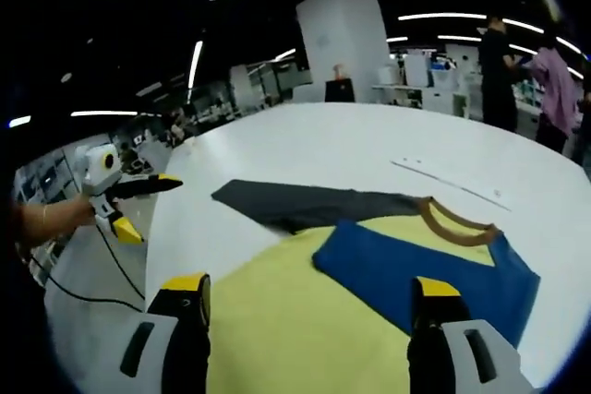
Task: Fold the garment on the visible template until the final outline fits inside the template.
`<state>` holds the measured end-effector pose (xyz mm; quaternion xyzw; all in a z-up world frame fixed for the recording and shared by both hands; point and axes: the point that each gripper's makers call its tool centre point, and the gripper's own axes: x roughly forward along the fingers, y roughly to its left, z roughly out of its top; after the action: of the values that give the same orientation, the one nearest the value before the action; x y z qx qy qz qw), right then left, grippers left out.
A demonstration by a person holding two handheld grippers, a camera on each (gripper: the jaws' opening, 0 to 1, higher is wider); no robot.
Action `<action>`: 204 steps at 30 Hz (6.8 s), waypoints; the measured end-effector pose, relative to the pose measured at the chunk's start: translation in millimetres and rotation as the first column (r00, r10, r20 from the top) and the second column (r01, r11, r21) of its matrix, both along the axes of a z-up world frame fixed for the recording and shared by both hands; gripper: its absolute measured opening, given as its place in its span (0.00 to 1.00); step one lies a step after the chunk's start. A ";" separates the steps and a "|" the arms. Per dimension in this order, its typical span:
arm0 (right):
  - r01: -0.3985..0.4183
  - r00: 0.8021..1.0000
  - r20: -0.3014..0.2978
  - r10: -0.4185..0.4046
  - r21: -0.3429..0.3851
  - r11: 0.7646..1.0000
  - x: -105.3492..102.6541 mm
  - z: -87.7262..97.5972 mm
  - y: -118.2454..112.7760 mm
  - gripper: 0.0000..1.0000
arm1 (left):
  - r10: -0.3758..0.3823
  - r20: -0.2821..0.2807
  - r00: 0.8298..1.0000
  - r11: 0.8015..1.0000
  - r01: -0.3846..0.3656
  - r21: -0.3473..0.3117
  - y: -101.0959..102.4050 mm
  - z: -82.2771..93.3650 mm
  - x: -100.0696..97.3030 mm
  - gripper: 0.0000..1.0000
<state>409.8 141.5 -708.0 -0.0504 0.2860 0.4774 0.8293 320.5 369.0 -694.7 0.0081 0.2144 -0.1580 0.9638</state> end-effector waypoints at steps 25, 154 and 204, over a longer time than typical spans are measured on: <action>-0.025 0.996 0.089 0.019 0.059 0.998 -32.8 29.7 -30.2 0.95 | 0.306 -0.042 0.951 0.946 -0.309 -0.094 103.2 -16.5 37.5 0.89; 0.111 0.990 0.079 -0.114 0.038 0.993 -78.0 11.6 -87.9 0.92 | 0.249 -0.070 0.966 0.844 -0.252 -0.474 -11.5 33.2 156.9 0.00; 0.162 0.986 0.036 -0.164 0.037 0.986 -90.3 -5.2 -105.5 0.91 | -0.088 0.052 0.995 0.828 0.102 -0.552 -247.3 63.4 217.2 0.00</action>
<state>319.5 36.0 -713.2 -0.0220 0.2646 0.4117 0.8718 537.6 121.7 -631.3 -0.2585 0.1470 -0.2610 0.9184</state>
